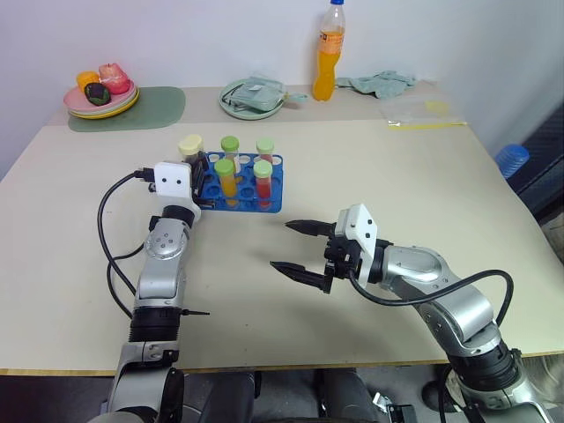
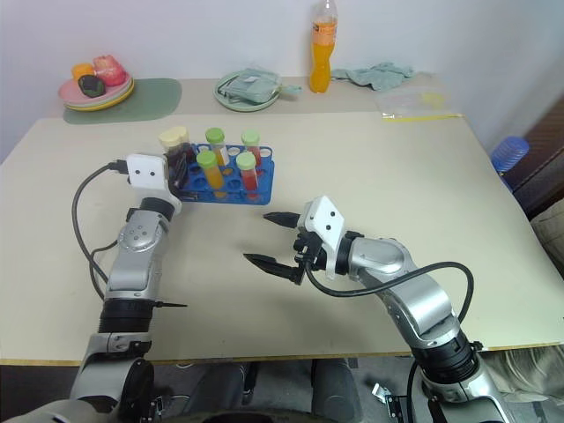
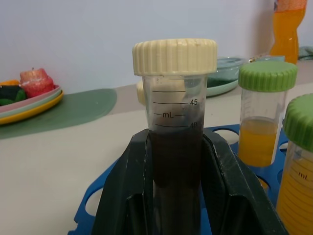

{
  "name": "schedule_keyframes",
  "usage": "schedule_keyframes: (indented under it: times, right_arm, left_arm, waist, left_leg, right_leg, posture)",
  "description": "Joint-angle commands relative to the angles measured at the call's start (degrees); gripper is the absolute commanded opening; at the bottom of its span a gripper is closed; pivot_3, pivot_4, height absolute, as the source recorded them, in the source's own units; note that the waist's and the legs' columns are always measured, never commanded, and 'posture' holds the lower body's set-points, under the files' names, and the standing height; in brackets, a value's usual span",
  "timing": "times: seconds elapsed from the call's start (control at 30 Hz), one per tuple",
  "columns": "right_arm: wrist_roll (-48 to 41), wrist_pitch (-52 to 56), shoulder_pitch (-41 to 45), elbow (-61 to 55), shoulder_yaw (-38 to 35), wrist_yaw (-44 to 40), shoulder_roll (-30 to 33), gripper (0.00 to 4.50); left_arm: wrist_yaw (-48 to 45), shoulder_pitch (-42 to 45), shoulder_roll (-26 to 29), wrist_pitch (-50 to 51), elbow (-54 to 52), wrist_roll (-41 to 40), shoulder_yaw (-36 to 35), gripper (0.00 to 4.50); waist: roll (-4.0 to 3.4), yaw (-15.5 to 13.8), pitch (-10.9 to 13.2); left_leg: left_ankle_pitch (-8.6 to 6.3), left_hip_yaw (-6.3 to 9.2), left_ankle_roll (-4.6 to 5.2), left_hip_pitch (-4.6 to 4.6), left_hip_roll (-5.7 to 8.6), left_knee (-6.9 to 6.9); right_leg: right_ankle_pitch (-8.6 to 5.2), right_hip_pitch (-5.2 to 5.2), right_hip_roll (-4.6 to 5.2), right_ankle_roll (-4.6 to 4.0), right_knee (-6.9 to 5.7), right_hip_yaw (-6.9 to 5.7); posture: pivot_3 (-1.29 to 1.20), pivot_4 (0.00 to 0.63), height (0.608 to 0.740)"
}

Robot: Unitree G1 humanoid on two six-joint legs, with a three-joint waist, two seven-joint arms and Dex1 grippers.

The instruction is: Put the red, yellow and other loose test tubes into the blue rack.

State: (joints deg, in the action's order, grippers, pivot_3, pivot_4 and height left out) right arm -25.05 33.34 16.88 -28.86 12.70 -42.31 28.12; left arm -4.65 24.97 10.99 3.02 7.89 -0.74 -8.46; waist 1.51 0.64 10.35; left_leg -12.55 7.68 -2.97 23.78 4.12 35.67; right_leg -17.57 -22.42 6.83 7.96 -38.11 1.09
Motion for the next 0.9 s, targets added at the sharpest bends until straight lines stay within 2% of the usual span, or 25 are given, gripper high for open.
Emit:
schedule_keyframes:
  times: [0.03,0.23,0.33,0.4,0.6,0.7,0.9]
  right_arm:
    - [-0.71,-0.72,0.02,-2.0,-1.02,0.17,-0.3,4.13]
    - [-1.13,-1.14,0.44,-1.92,-2.1,0.49,-0.42,4.13]
    - [-2.77,-0.44,0.72,-2.22,-4.73,-0.08,0.69,4.13]
    - [-4.22,0.42,0.76,-2.51,-7.51,-0.55,2.17,4.13]
    - [-8.95,3.62,-0.37,-0.4,-19.89,-1.03,9.09,4.13]
    - [-8.93,3.62,-2.41,3.88,-26.66,-2.1,13.35,4.13]
    - [-6.12,-0.46,-7.68,12.67,-33.46,-5.74,19.66,4.13]
  left_arm:
    - [-0.38,-0.46,-0.52,-0.61,-1.51,-0.92,0.54,1.24]
    - [-0.63,-2.38,-0.46,-0.65,-5.18,-2.52,-0.78,4.08]
    - [-2.56,-4.66,0.73,0.62,-11.55,-6.88,-3.75,4.08]
    - [-5.34,-7.05,3.74,2.77,-16.19,-10.15,-6.4,4.08]
    - [-19.77,-18.36,19.21,13.24,-24.42,-21.17,-14.49,4.08]
    - [-25.7,-24.16,24.52,16.73,-25.48,-24.66,-17.33,4.08]
    - [-29.78,-29.28,28.03,18.25,-25.42,-26.18,-19.64,4.08]
  waist:
    - [0.0,0.0,0.0]
    - [0.0,0.2,0.0]
    - [0.0,0.23,0.0]
    - [0.0,0.24,0.0]
    - [-0.1,0.19,0.02]
    - [-0.09,-0.25,0.02]
    - [-0.14,-0.14,0.01]
  left_leg:
    - [0.0,0.0,0.0,0.0,0.0,-0.01]
    - [0.0,0.01,0.0,0.0,-0.01,-0.01]
    - [0.0,0.06,0.0,0.0,-0.03,-0.03]
    - [0.0,0.1,0.0,0.0,-0.04,-0.03]
    - [-0.03,0.07,0.04,-0.04,-0.06,-0.11]
    - [-0.06,0.04,0.09,-0.04,-0.06,-0.1]
    - [-0.11,-0.12,0.17,-0.08,-0.08,-0.11]
  right_leg:
    - [0.0,0.0,0.0,0.0,0.0,0.0]
    - [0.0,-0.01,-0.01,0.0,0.0,0.0]
    - [0.0,-0.04,-0.01,0.0,-0.01,0.01]
    - [0.0,-0.04,-0.01,0.0,-0.01,0.04]
    - [-0.01,-0.04,-0.02,-0.02,0.01,0.07]
    - [-0.01,0.07,0.0,-0.02,0.09,0.05]
    - [-0.02,0.12,0.02,-0.03,0.14,0.05]
  posture:
    - [0.0,0.15,0.74]
    - [0.0,0.15,0.74]
    - [0.0,0.15,0.74]
    - [0.0,0.15,0.74]
    - [0.0,0.15,0.74]
    - [0.0,0.15,0.74]
    - [0.0,0.15,0.74]
